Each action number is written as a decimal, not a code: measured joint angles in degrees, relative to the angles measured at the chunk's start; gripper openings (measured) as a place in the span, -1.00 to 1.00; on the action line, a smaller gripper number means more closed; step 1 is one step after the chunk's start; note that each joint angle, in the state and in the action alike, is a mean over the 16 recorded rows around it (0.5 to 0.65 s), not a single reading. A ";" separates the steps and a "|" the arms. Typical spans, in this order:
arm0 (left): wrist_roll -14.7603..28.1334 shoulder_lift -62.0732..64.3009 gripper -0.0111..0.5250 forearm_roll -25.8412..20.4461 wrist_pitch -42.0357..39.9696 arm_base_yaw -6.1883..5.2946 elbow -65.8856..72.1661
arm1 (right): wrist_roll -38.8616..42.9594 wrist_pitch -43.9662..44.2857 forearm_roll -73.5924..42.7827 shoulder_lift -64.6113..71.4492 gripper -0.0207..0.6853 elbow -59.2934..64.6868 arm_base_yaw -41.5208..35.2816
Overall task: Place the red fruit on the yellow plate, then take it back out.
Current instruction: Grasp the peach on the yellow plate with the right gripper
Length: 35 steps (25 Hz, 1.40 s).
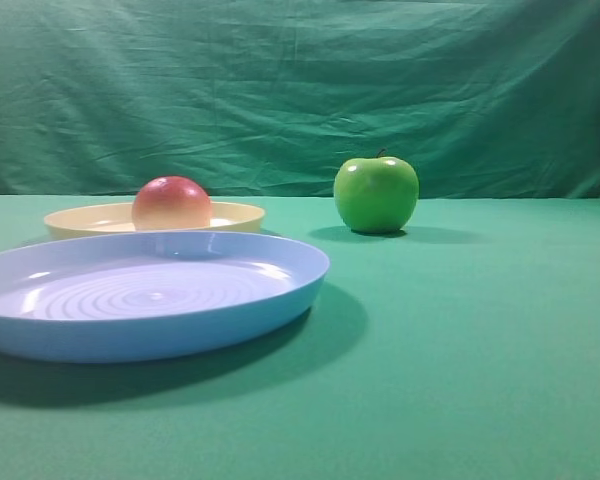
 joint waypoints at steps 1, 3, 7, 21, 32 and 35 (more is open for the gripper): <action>0.00 0.00 -0.96 0.00 0.00 0.00 0.00 | 0.05 -0.23 0.11 -1.66 -0.94 1.71 -0.68; 0.00 0.00 -0.96 0.00 0.00 0.00 0.00 | 0.15 -0.35 0.37 -4.67 -0.94 4.78 -1.88; -0.01 0.00 -0.96 0.00 0.00 0.00 0.00 | 0.35 0.09 0.96 -9.26 -0.94 9.43 -3.82; -0.10 0.00 -0.96 0.00 0.00 0.00 0.00 | -0.63 3.01 3.61 -12.84 -0.94 15.87 -5.38; -0.10 0.00 -0.96 0.00 0.00 0.00 0.00 | -5.75 0.98 8.57 -12.84 -0.94 17.42 -3.11; -0.10 0.00 -0.96 0.00 0.00 0.00 0.00 | -7.14 0.92 9.74 -12.84 -0.94 17.42 -1.70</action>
